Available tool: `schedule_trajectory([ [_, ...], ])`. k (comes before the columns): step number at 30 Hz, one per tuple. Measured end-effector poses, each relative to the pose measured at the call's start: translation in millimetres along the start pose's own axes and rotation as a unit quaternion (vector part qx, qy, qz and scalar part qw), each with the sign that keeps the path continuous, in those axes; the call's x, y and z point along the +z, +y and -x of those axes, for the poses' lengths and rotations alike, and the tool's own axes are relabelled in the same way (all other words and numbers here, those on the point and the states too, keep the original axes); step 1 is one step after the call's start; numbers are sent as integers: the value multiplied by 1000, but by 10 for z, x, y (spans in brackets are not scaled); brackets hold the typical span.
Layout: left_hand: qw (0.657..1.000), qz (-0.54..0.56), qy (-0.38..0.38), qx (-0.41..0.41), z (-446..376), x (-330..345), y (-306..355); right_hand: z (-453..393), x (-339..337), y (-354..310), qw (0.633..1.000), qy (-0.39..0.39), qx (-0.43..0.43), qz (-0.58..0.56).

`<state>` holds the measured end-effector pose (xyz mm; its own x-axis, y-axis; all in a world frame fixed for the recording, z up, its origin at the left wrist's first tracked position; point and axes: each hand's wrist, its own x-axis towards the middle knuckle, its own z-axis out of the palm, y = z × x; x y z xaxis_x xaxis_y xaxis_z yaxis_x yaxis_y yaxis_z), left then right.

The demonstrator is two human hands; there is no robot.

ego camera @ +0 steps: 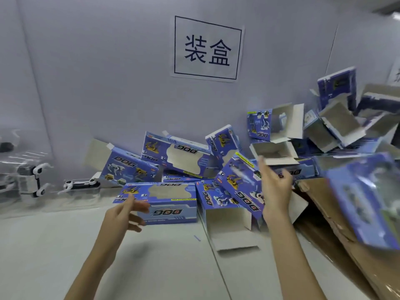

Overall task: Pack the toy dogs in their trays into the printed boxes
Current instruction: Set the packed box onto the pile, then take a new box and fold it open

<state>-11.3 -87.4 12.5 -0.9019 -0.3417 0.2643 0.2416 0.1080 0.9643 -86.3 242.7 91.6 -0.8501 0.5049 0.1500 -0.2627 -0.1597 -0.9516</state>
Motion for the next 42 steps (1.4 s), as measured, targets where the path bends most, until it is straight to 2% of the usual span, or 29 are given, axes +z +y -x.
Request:
schedule_trajectory([
  [1, 1000, -3, -3, -1, 6, 3, 1, -4, 16, 94, 987, -29, -54, 147],
  [3, 1000, -5, -5, -2, 15, 8, 5, -42, 29, 293, 908, -43, -163, 383],
  [5, 1000, -2, -3, -6, 20, 9, 8, -94, 30, 404, 847, -15, -198, 492],
  [6, 1000, 0, 0, -8, 21, 5, 7, -118, 32, 427, 829, -2, -194, 524],
  [8, 1000, 2, 5, -13, 10, -6, 6, -174, 38, 433, 816, 7, -175, 551],
  [13, 1000, -5, 6, -20, -8, 12, -13, -218, 99, 408, 824, 10, -191, 534],
  [16, 1000, -9, 0, -27, -3, 19, -26, -125, 171, 343, 819, 42, -266, 507],
  [19, 999, 14, -8, -42, 17, 46, -11, 18, 292, 276, 845, 54, -368, 385],
  [22, 991, 101, -25, -84, 20, 42, 65, 258, 522, 246, 864, -31, -448, 228],
  [25, 967, 196, -81, -141, 31, 15, 121, 606, 750, 427, 845, -161, -489, 148],
  [29, 908, 374, -60, -178, -24, -89, 76, 861, 867, 877, 808, -346, -458, 128],
  [31, 904, 379, -99, -172, -26, -205, 77, 886, 900, 983, 818, -388, -409, 114],
  [34, 928, 319, -135, -134, -53, -291, 30, 939, 904, 1014, 908, -356, -222, -4],
  [37, 957, 245, -135, -75, -47, -139, 13, 989, 900, 965, 938, -332, -78, -66],
  [40, 967, 193, -162, -48, 8, -5, 36, 1015, 852, 880, 940, -326, -91, -46],
  [42, 979, 157, -131, -7, 60, 39, 56, 1011, 816, 863, 936, -333, -104, -40],
])
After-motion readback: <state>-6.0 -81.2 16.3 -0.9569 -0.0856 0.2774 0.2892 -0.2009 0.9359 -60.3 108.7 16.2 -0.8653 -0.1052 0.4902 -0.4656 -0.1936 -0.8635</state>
